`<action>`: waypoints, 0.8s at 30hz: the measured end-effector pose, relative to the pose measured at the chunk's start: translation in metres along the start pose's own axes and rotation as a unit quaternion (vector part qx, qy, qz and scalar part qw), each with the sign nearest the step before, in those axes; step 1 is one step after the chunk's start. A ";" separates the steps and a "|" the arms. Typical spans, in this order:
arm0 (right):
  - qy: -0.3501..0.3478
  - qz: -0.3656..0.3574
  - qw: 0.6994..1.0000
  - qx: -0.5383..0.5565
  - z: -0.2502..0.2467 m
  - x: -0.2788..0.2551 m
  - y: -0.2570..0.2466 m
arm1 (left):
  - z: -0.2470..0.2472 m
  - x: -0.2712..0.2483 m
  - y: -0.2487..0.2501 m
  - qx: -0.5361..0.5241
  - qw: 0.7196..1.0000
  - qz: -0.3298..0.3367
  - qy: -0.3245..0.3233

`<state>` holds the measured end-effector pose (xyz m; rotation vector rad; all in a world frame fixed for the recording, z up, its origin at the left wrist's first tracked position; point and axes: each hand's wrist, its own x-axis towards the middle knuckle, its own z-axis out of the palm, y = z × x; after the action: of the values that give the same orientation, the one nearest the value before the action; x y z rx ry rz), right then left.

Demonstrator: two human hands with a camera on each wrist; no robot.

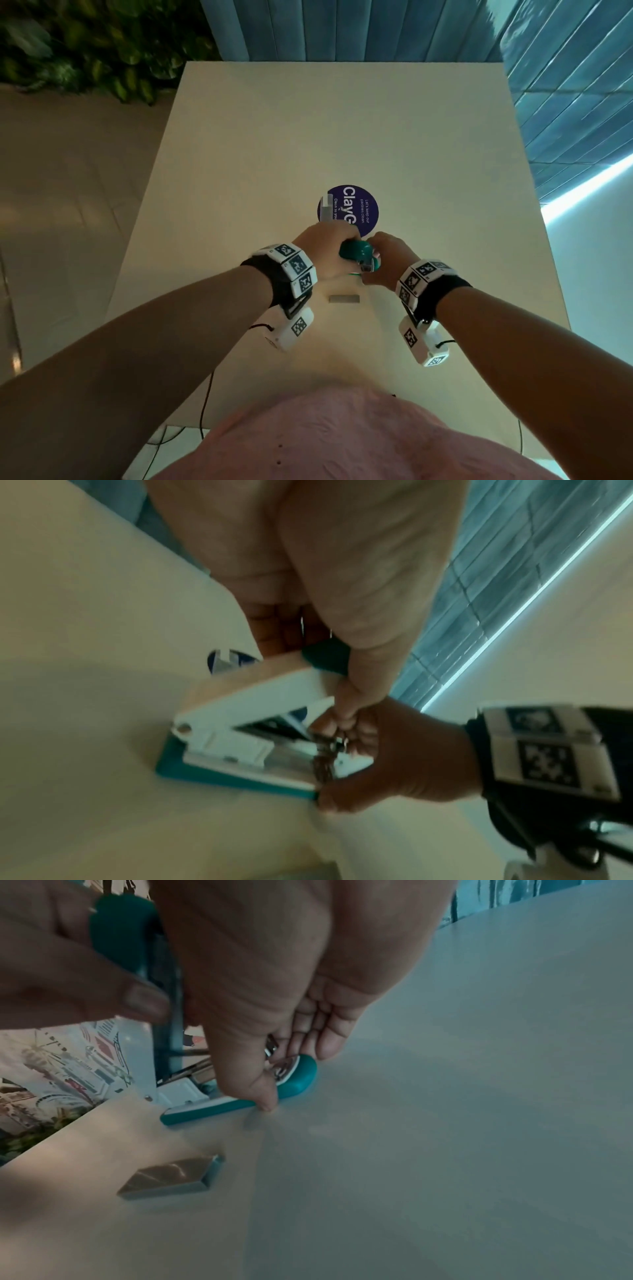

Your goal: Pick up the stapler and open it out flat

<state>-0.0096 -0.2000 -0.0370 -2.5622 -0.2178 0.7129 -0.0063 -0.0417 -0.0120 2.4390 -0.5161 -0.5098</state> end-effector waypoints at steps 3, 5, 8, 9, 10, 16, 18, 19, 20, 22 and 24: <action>0.012 0.002 1.000 0.029 0.001 0.000 0.001 | -0.021 -0.017 -0.010 -0.044 0.999 0.005 0.025; 0.015 -0.002 0.999 0.036 0.002 0.000 0.003 | -0.037 -0.033 -0.021 -0.047 0.998 0.000 0.044; 0.015 -0.004 0.999 0.036 0.003 -0.001 0.004 | -0.054 -0.056 -0.043 -0.051 0.996 -0.031 0.067; 0.016 -0.004 0.999 0.038 0.004 0.000 0.005 | -0.057 -0.062 -0.052 -0.048 0.995 -0.048 0.077; 0.017 -0.006 0.999 0.040 0.004 0.000 0.006 | -0.059 -0.067 -0.060 -0.044 0.993 -0.068 0.084; 0.023 -0.010 0.999 0.039 0.007 0.001 0.008 | -0.048 -0.073 -0.100 -0.014 0.991 -0.121 0.051; 0.027 -0.013 0.999 0.035 0.008 0.001 0.008 | -0.041 -0.072 -0.109 -0.004 0.992 -0.119 0.041; 0.028 -0.015 0.999 0.031 0.008 0.001 0.008 | -0.036 -0.071 -0.112 -0.002 0.992 -0.118 0.041; 0.028 -0.016 0.999 0.027 0.009 0.001 0.009 | -0.033 -0.071 -0.113 -0.003 0.992 -0.118 0.047; 0.021 -0.013 1.000 0.018 0.008 0.001 0.008 | -0.029 -0.070 -0.116 -0.004 0.991 -0.119 0.060; 0.014 -0.010 1.000 0.008 0.008 0.000 0.007 | -0.027 -0.070 -0.119 0.000 0.991 -0.119 0.061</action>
<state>-0.0133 -0.2028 -0.0466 -2.5501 -0.2276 0.6672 -0.0242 0.0926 -0.0479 2.5265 -0.1747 -0.4524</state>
